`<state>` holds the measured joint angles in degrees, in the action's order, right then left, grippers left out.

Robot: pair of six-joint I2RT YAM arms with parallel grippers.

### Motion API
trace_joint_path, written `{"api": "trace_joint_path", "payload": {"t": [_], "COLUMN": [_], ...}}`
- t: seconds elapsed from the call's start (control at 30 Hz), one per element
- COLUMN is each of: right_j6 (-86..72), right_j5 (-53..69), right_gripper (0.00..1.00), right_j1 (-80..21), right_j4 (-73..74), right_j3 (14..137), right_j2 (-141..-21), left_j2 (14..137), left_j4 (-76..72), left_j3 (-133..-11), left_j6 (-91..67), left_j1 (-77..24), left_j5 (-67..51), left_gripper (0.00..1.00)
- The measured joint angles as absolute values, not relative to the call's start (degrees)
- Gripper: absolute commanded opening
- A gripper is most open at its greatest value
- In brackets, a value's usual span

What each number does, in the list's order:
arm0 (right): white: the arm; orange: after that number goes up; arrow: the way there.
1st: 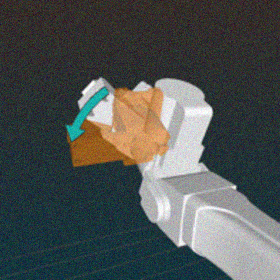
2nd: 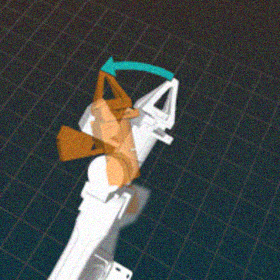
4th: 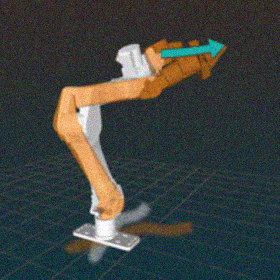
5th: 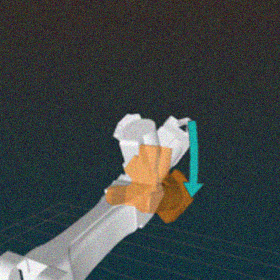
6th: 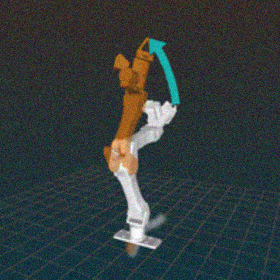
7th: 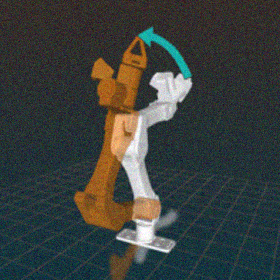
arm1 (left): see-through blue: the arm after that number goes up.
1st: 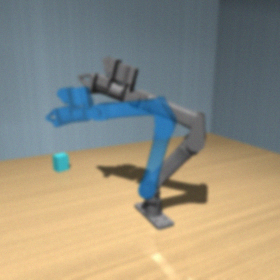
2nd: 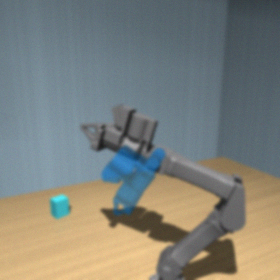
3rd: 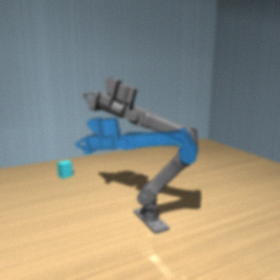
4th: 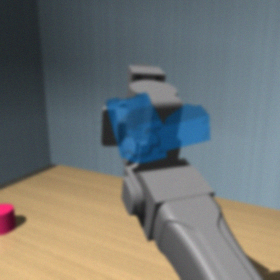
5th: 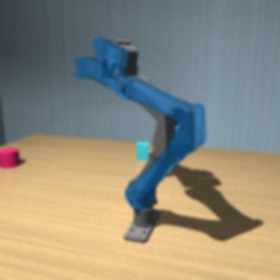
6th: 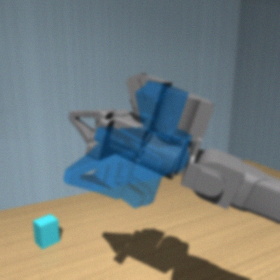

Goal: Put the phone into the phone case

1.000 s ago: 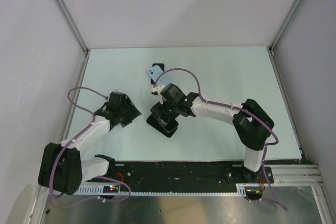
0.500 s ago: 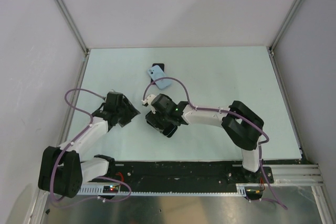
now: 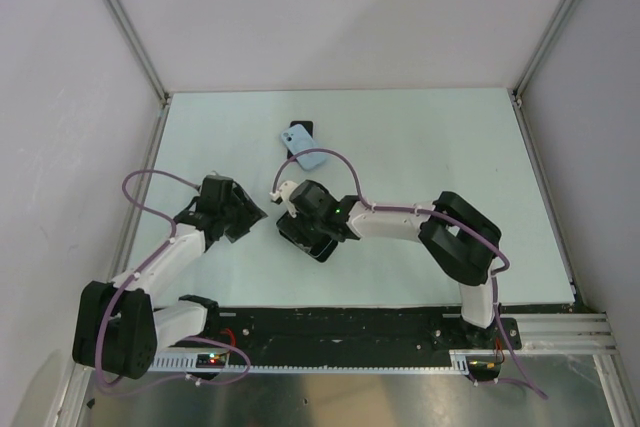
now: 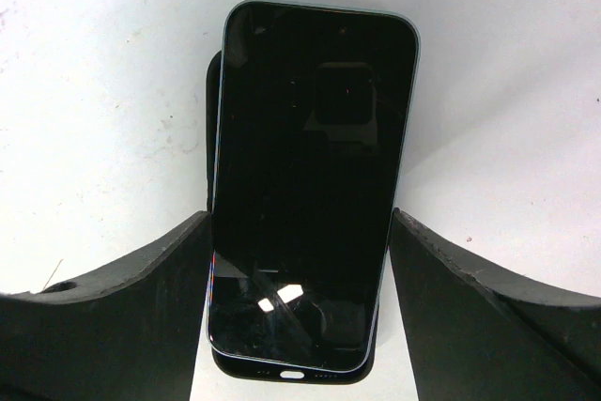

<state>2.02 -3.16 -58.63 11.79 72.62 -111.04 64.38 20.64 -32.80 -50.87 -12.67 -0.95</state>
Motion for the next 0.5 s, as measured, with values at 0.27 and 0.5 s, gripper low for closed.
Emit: {"api": "trace_joint_path", "payload": {"t": [0.27, 0.5], "right_j6": [2.00, 1.39], "right_j5": [-1.23, -0.84], "right_gripper": [0.82, 0.93], "right_j1": [-57.87, -57.12], "right_j4": [9.89, 8.10], "right_j3": [71.29, 68.99], "right_j2": [-110.54, -108.97], "left_j2": [65.17, 66.78], "left_j4": [20.64, 20.64], "left_j3": [-32.80, -33.30], "left_j6": [-50.37, -49.47], "left_j1": [-12.67, -12.64], "left_j5": [-2.15, -2.15], "left_gripper": [0.64, 0.68]}}
